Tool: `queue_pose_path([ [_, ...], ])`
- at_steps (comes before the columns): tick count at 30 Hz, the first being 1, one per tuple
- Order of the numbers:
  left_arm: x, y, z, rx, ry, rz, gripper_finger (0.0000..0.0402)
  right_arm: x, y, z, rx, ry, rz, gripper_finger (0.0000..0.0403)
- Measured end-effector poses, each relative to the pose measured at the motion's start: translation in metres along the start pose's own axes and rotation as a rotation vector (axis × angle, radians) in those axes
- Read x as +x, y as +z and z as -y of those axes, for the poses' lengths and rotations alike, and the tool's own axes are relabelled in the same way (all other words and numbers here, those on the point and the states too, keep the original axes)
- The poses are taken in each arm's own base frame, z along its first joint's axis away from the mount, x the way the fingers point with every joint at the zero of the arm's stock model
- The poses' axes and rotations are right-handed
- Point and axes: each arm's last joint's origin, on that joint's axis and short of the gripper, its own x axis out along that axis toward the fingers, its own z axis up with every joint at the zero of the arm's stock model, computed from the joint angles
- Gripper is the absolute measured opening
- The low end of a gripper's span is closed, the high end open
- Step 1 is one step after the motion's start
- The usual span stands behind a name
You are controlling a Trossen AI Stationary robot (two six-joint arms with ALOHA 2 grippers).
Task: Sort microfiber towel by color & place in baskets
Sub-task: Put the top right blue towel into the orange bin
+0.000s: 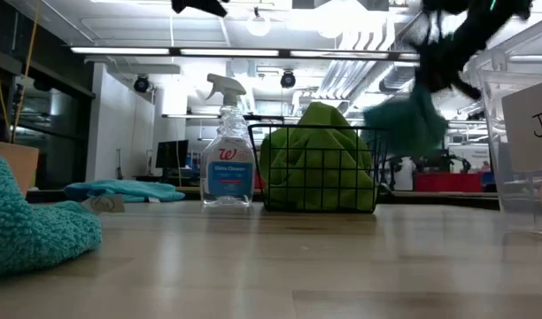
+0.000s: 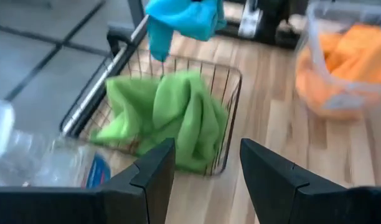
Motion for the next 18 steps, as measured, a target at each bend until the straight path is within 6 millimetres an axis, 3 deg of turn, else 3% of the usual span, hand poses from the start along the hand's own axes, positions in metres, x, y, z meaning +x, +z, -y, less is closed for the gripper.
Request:
queue_pose_path([
  [5, 0.014, 0.014, 0.005, -0.013, -0.037, 0.236, 0.0170, -0.054, 0.022, -0.044, -0.086, 0.348, 0.207, 0.0004],
  [8, 0.029, 0.020, 0.011, -0.054, -0.099, 0.377, 0.0170, -0.071, 0.027, -0.070, -0.152, 0.466, 0.298, 0.0003],
  [14, 0.046, 0.027, 0.019, -0.119, -0.238, 0.477, 0.0179, -0.074, 0.022, -0.125, -0.327, 0.635, 0.413, 0.0002],
  [18, 0.045, 0.028, 0.022, -0.159, -0.267, 0.476, 0.0201, -0.072, 0.018, -0.157, -0.428, 0.705, 0.458, 0.0001],
])
